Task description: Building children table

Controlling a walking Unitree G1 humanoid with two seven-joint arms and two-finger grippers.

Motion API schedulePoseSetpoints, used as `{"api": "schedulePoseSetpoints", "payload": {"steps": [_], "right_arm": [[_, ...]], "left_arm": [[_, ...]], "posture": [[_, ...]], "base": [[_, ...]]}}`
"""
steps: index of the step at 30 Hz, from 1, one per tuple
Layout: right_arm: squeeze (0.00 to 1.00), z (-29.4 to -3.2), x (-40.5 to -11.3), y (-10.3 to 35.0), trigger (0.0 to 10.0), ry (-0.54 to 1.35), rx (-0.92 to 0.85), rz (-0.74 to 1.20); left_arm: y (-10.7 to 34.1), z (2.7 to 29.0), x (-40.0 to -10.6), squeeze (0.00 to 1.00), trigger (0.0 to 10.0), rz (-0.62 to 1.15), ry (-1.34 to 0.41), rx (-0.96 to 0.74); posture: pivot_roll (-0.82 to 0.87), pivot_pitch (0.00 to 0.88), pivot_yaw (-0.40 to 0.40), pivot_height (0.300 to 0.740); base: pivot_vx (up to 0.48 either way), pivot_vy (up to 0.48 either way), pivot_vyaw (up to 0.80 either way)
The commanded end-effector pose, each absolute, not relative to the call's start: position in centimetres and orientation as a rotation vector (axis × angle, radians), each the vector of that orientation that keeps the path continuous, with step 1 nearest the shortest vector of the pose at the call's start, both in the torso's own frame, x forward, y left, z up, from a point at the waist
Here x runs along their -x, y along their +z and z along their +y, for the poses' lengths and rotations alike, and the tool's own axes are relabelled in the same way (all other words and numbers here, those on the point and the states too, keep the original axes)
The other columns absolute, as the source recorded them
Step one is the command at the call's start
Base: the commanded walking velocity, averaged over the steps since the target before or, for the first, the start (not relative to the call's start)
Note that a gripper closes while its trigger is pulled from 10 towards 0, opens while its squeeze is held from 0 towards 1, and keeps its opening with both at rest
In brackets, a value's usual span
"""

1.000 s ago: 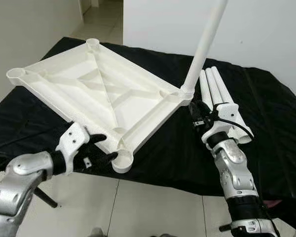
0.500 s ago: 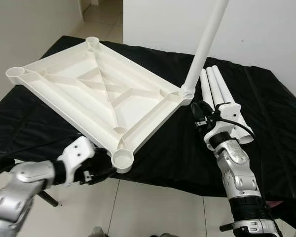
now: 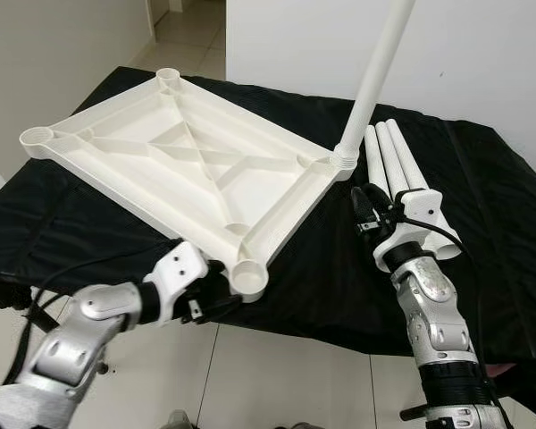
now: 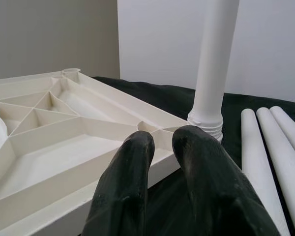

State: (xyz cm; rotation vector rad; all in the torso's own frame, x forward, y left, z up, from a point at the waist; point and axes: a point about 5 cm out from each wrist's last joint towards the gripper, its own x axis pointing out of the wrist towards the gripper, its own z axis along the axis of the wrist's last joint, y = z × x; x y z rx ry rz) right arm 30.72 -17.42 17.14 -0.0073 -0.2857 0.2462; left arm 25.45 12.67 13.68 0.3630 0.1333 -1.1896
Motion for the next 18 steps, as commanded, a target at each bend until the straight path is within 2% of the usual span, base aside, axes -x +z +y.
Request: {"api": "schedulePoseSetpoints", "payload": {"steps": [1,4,11,18], "right_arm": [[0.0,-17.9,-30.5,17.1,10.0,0.224,0.013,-0.289],[0.0,-17.9,-30.5,17.1,10.0,0.224,0.013,-0.289],[0.0,-18.2,-30.2,17.1,10.0,0.218,0.024,-0.285],[0.0,-18.3,-30.2,17.2,10.0,0.219,0.028,-0.287]], "left_arm": [[13.4,11.5,-25.5,0.0,10.0,0.116,-1.217,-0.372],[13.4,11.5,-25.5,0.0,10.0,0.116,-1.217,-0.372],[13.7,9.7,-25.7,0.0,10.0,0.062,-1.235,-0.332],[14.3,10.4,-25.9,0.0,10.0,0.053,-1.23,-0.324]], "posture": [[-0.06,0.044,-0.04,0.74],[-0.06,0.044,-0.04,0.74],[-0.07,0.035,-0.048,0.74],[-0.08,0.035,-0.046,0.74]], "base": [[0.0,0.0,0.0],[0.0,0.0,0.0],[0.0,0.0,0.0],[0.0,0.0,0.0]]}}
